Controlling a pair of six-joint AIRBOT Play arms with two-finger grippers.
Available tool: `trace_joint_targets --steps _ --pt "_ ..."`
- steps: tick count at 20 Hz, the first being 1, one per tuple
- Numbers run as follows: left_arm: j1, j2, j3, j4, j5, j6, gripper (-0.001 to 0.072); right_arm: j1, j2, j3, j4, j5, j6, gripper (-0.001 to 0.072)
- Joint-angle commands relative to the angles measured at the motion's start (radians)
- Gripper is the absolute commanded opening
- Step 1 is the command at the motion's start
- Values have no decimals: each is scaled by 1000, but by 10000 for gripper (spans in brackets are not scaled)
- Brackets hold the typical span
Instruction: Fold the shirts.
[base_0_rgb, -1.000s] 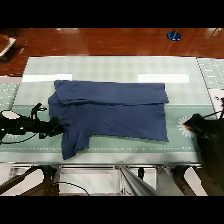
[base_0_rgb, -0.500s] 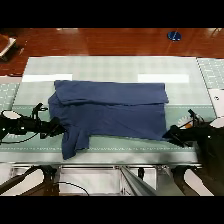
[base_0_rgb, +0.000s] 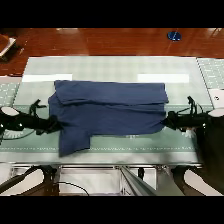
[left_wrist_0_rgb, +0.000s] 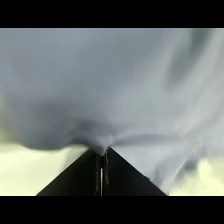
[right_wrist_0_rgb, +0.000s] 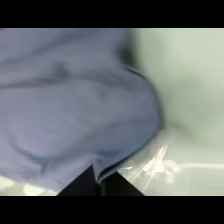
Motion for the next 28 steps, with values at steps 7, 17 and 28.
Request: trace_joint_targets --steps 7,17,28 --pt "-70 -222 495 -240 -26 -25 19 40 -302 488 -1 43 13 22" --pt "-121 -642 995 -240 -40 -127 18 53 -613 836 1 33 105 23" --pt "-22 -657 1062 -57 -318 -154 507 -93 -604 841 -95 40 138 411"
